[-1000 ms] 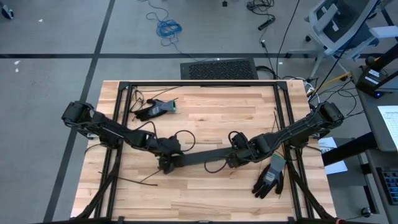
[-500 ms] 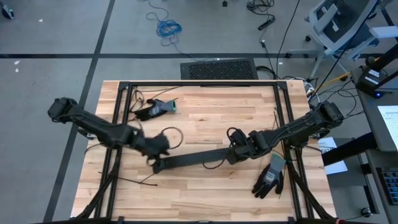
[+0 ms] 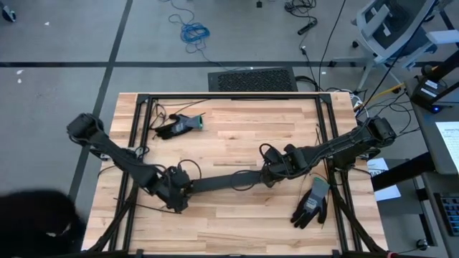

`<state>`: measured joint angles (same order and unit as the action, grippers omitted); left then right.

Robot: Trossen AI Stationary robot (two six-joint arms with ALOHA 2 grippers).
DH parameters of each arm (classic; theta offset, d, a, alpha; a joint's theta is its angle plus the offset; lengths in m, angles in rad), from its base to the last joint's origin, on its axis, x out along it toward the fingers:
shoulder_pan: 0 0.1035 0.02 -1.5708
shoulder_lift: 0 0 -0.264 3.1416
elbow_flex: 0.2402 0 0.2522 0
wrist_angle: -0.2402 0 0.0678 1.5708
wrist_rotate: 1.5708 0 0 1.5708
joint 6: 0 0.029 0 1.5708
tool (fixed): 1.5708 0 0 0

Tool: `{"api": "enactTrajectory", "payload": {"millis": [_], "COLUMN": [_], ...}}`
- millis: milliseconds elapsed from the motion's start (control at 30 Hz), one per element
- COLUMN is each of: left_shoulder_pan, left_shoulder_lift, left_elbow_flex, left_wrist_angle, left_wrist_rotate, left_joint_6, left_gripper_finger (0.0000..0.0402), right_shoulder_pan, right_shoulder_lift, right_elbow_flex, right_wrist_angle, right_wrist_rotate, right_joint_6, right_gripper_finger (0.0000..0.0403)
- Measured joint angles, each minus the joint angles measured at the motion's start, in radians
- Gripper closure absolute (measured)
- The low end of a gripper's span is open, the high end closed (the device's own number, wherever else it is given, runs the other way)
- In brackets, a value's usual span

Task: Ziptie cables
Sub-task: Close the black cable duct

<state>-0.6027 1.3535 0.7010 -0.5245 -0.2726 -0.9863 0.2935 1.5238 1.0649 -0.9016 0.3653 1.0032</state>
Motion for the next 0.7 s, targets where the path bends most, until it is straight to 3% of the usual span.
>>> {"api": "enactTrajectory", "payload": {"millis": [300, 500, 700], "left_shoulder_pan": [0.023, 0.026, 0.034], "left_shoulder_lift": [0.005, -0.007, -0.006], "left_elbow_flex": [0.032, 0.13, 0.074], "left_wrist_angle": [-0.092, -0.191, -0.199], "left_wrist_rotate": [-0.035, -0.098, -0.032], "left_joint_6": [0.033, 0.205, 0.245], "left_gripper_finger": [0.0081, 0.0081, 0.0081], "right_shoulder_pan": [0.0, 0.0, 0.0], "right_shoulder_lift": [0.0, 0.0, 0.0], "right_elbow_flex": [0.0, 0.0, 0.0], "right_wrist_angle": [-0.001, -0.001, 0.0], "right_wrist_rotate": [-0.001, -0.001, -0.001], "right_joint_6": [-0.028, -0.028, -0.028], "right_gripper_finger": [0.0403, 0.0403, 0.0403]}}
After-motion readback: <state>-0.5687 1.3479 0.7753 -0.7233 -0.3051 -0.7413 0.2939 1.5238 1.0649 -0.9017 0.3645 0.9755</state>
